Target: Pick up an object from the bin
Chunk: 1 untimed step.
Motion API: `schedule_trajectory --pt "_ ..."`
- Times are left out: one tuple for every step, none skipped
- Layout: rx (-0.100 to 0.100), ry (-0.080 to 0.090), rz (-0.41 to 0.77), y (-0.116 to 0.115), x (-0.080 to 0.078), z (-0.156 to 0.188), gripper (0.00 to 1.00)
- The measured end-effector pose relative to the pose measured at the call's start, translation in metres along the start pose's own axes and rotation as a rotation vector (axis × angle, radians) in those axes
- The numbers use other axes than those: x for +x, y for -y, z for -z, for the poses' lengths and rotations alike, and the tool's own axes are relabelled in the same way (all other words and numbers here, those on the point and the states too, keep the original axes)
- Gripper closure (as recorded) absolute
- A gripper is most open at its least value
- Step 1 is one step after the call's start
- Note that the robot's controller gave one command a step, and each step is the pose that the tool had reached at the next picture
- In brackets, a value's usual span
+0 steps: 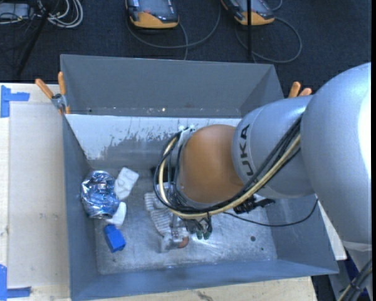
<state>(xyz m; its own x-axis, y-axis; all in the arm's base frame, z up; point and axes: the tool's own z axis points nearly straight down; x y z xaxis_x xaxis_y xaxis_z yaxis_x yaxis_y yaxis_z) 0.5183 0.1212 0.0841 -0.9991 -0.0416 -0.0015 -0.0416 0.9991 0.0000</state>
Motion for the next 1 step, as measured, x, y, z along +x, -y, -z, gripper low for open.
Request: schedule_trajectory --pt "-0.001 -0.007 -0.002 0.0026 0.0028 -0.0043 1.00"
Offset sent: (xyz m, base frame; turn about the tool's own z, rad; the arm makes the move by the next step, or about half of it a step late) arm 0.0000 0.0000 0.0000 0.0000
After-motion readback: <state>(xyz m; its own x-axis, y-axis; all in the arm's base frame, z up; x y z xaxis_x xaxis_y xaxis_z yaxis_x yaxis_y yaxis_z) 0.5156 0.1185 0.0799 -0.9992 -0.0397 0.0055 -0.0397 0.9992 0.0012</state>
